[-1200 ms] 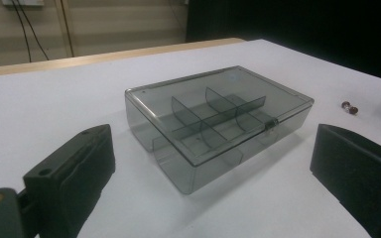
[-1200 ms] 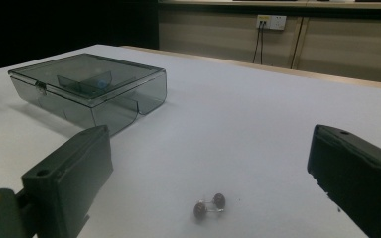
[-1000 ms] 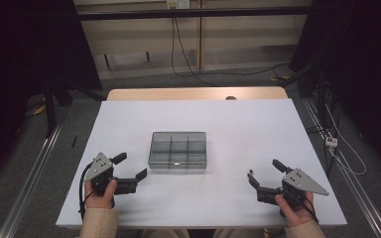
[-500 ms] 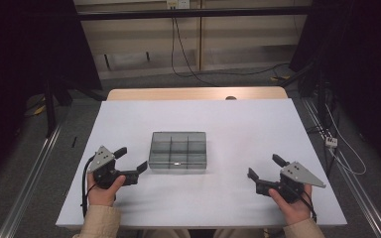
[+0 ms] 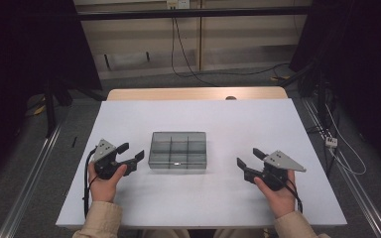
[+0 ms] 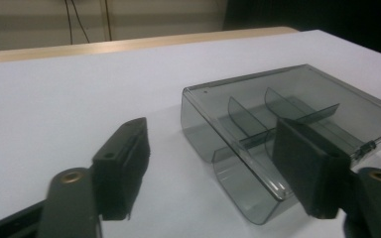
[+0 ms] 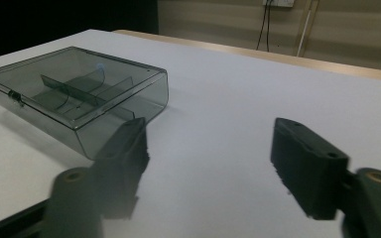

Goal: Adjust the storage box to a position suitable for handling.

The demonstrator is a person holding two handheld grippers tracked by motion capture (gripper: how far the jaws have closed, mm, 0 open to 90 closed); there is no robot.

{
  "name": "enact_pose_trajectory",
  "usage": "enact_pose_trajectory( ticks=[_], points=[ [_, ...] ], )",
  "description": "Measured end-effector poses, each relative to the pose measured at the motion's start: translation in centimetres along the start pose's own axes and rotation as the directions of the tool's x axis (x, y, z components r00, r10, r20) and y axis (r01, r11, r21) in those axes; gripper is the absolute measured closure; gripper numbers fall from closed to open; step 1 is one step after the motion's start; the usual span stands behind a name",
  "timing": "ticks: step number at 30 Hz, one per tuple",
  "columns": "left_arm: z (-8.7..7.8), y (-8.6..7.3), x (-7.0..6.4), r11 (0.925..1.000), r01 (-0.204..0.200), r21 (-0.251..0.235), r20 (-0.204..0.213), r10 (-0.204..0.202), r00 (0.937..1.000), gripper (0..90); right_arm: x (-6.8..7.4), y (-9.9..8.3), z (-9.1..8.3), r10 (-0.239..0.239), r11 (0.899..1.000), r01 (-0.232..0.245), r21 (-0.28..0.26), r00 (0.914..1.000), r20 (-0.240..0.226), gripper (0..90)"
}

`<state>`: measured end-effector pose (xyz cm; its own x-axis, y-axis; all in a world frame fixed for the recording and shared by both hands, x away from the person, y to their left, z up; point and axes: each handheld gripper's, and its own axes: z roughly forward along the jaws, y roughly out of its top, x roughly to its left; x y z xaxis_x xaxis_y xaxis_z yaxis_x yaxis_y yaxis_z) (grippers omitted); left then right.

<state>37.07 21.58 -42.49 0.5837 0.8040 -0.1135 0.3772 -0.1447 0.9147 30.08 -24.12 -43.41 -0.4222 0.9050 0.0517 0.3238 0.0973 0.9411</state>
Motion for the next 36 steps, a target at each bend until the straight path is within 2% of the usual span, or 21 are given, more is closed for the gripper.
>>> enact_pose_trajectory(
  ticks=[2, 4, 6, 10, 13, 16, 17, 20, 23, 25, 28, 29, 31, 32, 34, 36],
  points=[
    [0.6, 0.0, 0.1, 0.9995, -0.003, 0.031, -0.019, 0.004, 0.9998, 34.5, 0.1, 0.1, 0.4, 0.021, 1.000, -0.021, 0.006, 0.9997, -0.009, 45.6],
    [1.0, -0.1, 0.4, 0.9989, 0.003, 0.047, -0.028, -0.001, 0.9996, 36.4, 0.3, 0.3, 0.9, 0.016, 1.000, -0.016, 0.012, 0.9997, -0.016, 51.7],
    [1.4, -0.1, 0.6, 0.9982, 0.029, 0.053, -0.037, -0.027, 0.9990, 39.2, 0.5, 0.5, 1.3, 0.012, 1.000, -0.012, 0.020, 0.9998, -0.015, 56.5],
    [2.2, 0.0, 1.0, 0.9961, 0.038, 0.079, -0.057, -0.034, 0.9978, 44.8, 1.0, 0.7, 2.5, 0.016, 0.999, -0.015, 0.043, 0.9996, -0.024, 67.4],
    [2.7, 0.0, 1.2, 0.9938, 0.036, 0.105, -0.064, -0.029, 0.9976, 52.2, 1.3, 0.9, 3.3, 0.030, 0.998, -0.028, 0.058, 0.9990, -0.034, 75.0],
    [3.0, 0.0, 1.3, 0.9929, 0.053, 0.106, -0.061, -0.047, 0.9970, 61.5, 1.7, 1.1, 4.0, 0.037, 0.997, -0.034, 0.075, 0.9985, -0.039, 82.3],
    [3.2, 0.0, 1.4, 0.9912, 0.054, 0.121, -0.060, -0.047, 0.9971, 65.2, 1.7, 1.2, 4.2, 0.045, 0.996, -0.042, 0.080, 0.9983, -0.036, 84.3],
    [3.6, 0.2, 1.4, 0.9905, 0.055, 0.126, -0.050, -0.049, 0.9975, 74.0, 1.9, 1.2, 4.7, 0.060, 0.994, -0.055, 0.098, 0.9972, -0.046, 87.2],
    [4.8, 0.3, 1.6, 0.9847, 0.030, 0.172, -0.065, -0.019, 0.9977, 81.6, 2.1, 1.3, 5.3, 0.059, 0.992, -0.053, 0.113, 0.9968, -0.054, 88.4],
    [5.4, 0.2, 1.9, 0.9783, 0.016, 0.207, -0.075, 0.000, 0.9971, 86.1, 2.4, 1.3, 5.7, 0.060, 0.990, -0.053, 0.128, 0.9969, -0.051, 88.9],
    [6.0, 0.1, 2.3, 0.9753, 0.034, 0.218, -0.068, -0.020, 0.9975, 89.3, 2.9, 1.2, 6.4, 0.058, 0.988, -0.049, 0.147, 0.9967, -0.057, 89.2],
    [6.4, 0.1, 2.5, 0.9732, 0.039, 0.227, -0.049, -0.028, 0.9984, 89.6, 3.0, 1.2, 6.6, 0.058, 0.987, -0.048, 0.153, 0.9964, -0.062, 89.2],
    [6.6, 0.2, 2.4, 0.9724, 0.041, 0.230, -0.053, -0.030, 0.9982, 89.7, 3.1, 1.1, 6.9, 0.058, 0.985, -0.046, 0.168, 0.9960, -0.068, 89.2],
    [7.0, 0.3, 2.3, 0.9675, 0.036, 0.250, -0.047, -0.025, 0.9986, 89.7, 3.2, 1.0, 7.1, 0.059, 0.983, -0.045, 0.175, 0.9954, -0.076, 89.2],
    [7.3, 0.3, 2.1, 0.9645, 0.041, 0.261, -0.038, -0.033, 0.9988, 90.0, 3.4, 1.0, 7.3, 0.058, 0.982, -0.043, 0.184, 0.9954, -0.077, 89.2],
    [7.6, 0.2, 1.9, 0.9587, 0.028, 0.283, -0.031, -0.020, 0.9993, 90.0, 3.4, 1.0, 7.4, 0.060, 0.980, -0.043, 0.193, 0.9949, -0.081, 89.5]
  ],
)
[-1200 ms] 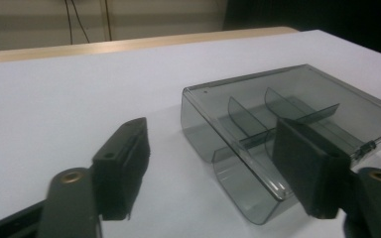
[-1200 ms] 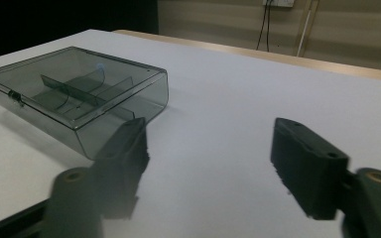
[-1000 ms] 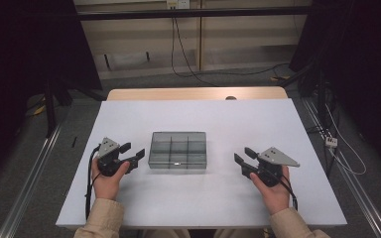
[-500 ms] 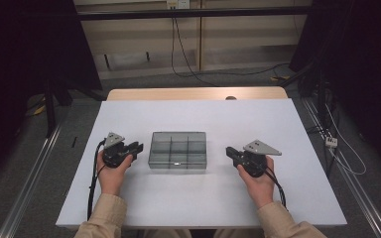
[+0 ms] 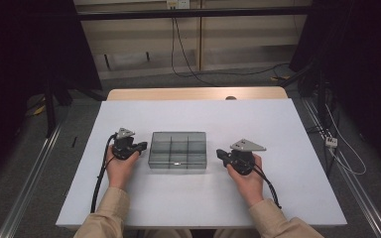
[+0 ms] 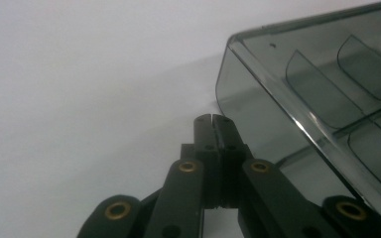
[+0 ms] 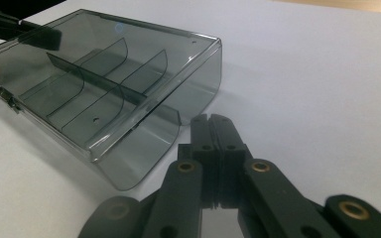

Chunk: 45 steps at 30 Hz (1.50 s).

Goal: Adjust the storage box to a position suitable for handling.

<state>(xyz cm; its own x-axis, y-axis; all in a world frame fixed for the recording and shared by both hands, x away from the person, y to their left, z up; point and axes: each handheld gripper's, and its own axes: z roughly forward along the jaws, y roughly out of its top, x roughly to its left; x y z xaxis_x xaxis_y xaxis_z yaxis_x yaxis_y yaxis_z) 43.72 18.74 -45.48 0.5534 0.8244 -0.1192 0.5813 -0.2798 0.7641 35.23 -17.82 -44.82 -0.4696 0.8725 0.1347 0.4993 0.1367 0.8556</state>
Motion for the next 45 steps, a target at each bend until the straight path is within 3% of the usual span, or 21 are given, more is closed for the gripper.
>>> enact_pose_trajectory(
  ticks=[6, 12, 25, 45],
  points=[
    [0.2, 0.0, -0.3, 1.0000, 0.002, 0.005, 0.019, -0.002, 0.9998, 90.0, 0.3, 0.0, 0.2, 0.007, 1.000, -0.006, 0.021, 0.9996, -0.026, 89.5],
    [0.5, -0.1, -0.4, 0.9998, 0.013, 0.013, 0.053, -0.013, 0.9985, 90.0, 0.2, 0.0, 0.2, 0.021, 0.999, -0.020, 0.028, 0.9996, -0.018, 89.5],
    [0.8, -0.1, -0.6, 0.9996, -0.006, 0.026, 0.060, 0.004, 0.9982, 90.0, 0.1, -0.2, 0.5, 0.031, 0.999, -0.030, 0.044, 0.9992, -0.023, 89.5],
    [0.9, -0.2, -2.0, 0.9994, -0.025, 0.022, 0.122, 0.022, 0.9923, 90.0, 0.2, -0.6, 1.2, 0.024, 0.997, -0.025, 0.079, 0.9996, 0.011, 88.9]
  ],
)
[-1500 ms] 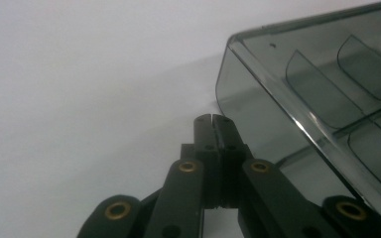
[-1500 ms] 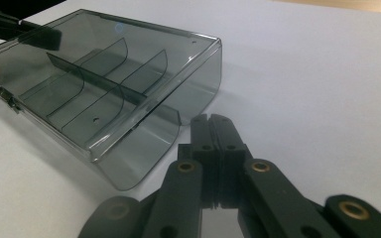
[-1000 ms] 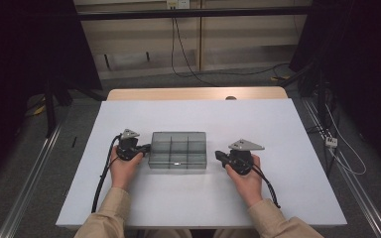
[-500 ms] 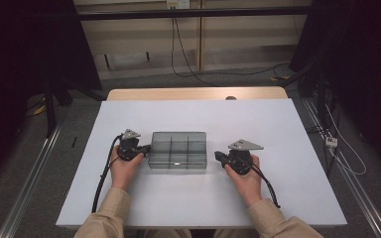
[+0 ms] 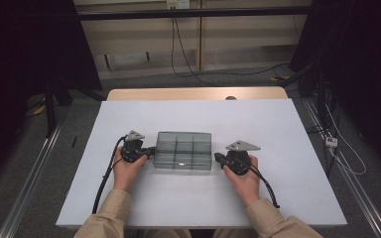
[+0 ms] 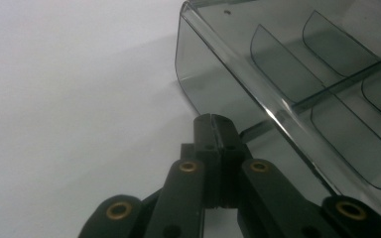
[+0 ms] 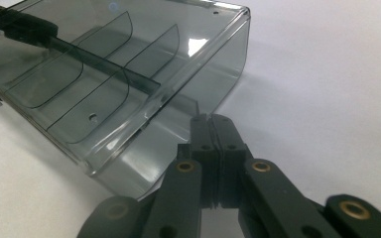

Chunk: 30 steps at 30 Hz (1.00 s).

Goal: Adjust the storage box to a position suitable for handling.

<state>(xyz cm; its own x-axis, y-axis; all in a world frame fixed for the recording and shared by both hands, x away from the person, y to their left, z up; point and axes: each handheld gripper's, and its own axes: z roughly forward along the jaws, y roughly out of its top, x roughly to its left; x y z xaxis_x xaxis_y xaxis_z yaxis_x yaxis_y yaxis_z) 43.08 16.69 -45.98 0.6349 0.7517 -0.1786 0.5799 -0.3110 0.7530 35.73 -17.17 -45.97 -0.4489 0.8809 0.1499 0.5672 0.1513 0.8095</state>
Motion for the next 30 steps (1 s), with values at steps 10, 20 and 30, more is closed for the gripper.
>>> enact_pose_trajectory(
  ticks=[10, 20, 30],
  points=[
    [0.0, 0.1, -0.8, 1.0000, -0.006, -0.006, 0.018, 0.006, 0.9998, 90.0, 0.2, 0.0, 0.1, -0.006, 1.000, 0.006, 0.011, 0.9997, 0.025, 90.0],
    [-0.7, 0.1, -1.7, 0.9995, -0.031, 0.009, 0.009, 0.031, 0.9995, 90.0, 0.8, -0.2, -0.2, -0.033, 0.999, 0.033, 0.004, 0.9957, 0.087, 90.0],
    [-1.4, -0.2, -2.9, 0.9974, -0.064, 0.034, 0.030, 0.063, 0.9976, 90.0, 0.9, -0.4, -0.6, -0.043, 0.999, 0.041, 0.027, 0.9931, 0.109, 90.0]
  ],
)
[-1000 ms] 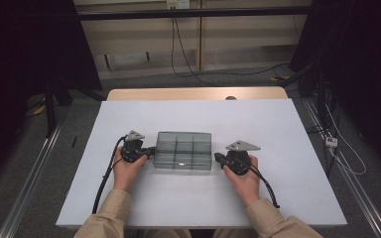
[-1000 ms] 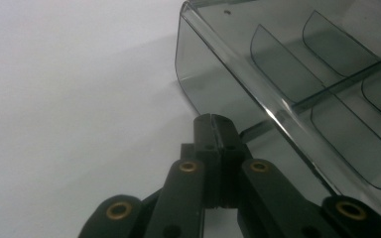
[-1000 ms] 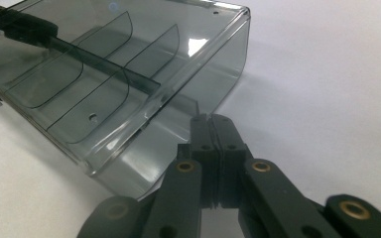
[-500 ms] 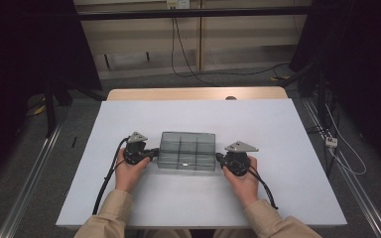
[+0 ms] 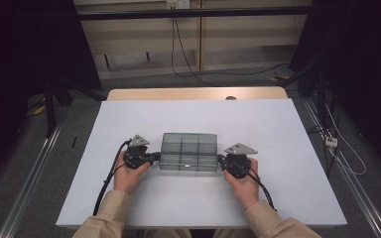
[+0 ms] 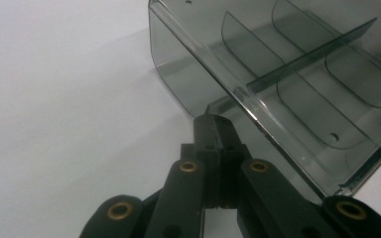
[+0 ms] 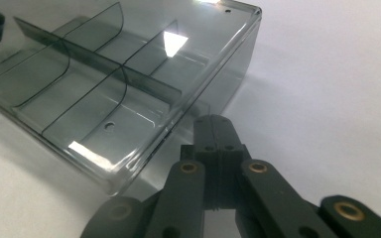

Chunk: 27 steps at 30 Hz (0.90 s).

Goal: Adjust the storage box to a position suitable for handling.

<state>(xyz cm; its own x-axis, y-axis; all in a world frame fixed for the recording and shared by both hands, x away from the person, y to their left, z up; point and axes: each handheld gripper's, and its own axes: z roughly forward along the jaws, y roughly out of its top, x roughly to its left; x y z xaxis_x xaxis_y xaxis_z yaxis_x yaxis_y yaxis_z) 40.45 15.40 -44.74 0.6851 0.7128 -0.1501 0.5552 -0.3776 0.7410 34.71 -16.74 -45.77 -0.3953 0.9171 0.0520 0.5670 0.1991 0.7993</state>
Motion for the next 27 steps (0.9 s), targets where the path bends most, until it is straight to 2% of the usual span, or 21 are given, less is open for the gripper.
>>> enact_pose_trajectory(
  ticks=[1, 4, 6, 8, 16, 18, 20, 23, 27],
  points=[
    [-0.1, -0.1, -0.4, 0.9998, -0.019, 0.010, 0.007, 0.019, 0.9998, 90.0, -0.1, -0.1, -0.2, 0.000, 1.000, 0.000, 0.003, 1.0000, 0.009, 90.0],
    [-0.2, -0.1, -1.0, 0.9992, -0.032, 0.023, 0.019, 0.031, 0.9993, 90.0, -0.4, -0.3, -0.6, 0.000, 1.000, 0.000, 0.009, 0.9998, 0.018, 90.0],
    [-0.2, -0.2, -1.7, 0.9981, -0.055, 0.029, 0.024, 0.055, 0.9982, 90.0, -0.6, -0.4, -0.9, -0.001, 1.000, 0.000, 0.012, 0.9997, 0.024, 90.0],
    [-0.3, -0.2, -1.9, 0.9972, -0.067, 0.035, 0.029, 0.066, 0.9974, 90.0, -0.7, -0.5, -1.1, 0.003, 1.000, -0.003, 0.012, 0.9997, 0.024, 90.0],
    [-0.4, -0.5, -2.7, 0.9983, -0.048, 0.034, 0.050, 0.046, 0.9977, 90.0, -0.7, -1.4, -2.5, -0.016, 1.000, 0.016, 0.021, 0.9997, 0.016, 90.0],
    [-0.4, -0.5, -3.1, 0.9974, -0.064, 0.034, 0.048, 0.063, 0.9969, 90.0, -0.7, -1.5, -2.7, -0.020, 1.000, 0.020, 0.024, 0.9996, 0.019, 90.0],
    [-0.5, -0.5, -3.4, 0.9976, -0.059, 0.037, 0.052, 0.057, 0.9970, 90.0, -0.8, -1.8, -3.1, -0.018, 1.000, 0.018, 0.026, 0.9996, 0.020, 90.0],
    [-0.6, -0.6, -3.7, 0.9964, -0.072, 0.045, 0.051, 0.070, 0.9962, 90.0, -0.8, -1.8, -3.3, -0.023, 0.999, 0.022, 0.029, 0.9994, 0.025, 90.0],
    [-0.8, -1.0, -4.2, 0.9975, -0.062, 0.033, 0.059, 0.060, 0.9965, 90.0, -0.8, -2.0, -3.6, -0.023, 0.999, 0.022, 0.032, 0.9994, 0.025, 90.0]
  ],
)
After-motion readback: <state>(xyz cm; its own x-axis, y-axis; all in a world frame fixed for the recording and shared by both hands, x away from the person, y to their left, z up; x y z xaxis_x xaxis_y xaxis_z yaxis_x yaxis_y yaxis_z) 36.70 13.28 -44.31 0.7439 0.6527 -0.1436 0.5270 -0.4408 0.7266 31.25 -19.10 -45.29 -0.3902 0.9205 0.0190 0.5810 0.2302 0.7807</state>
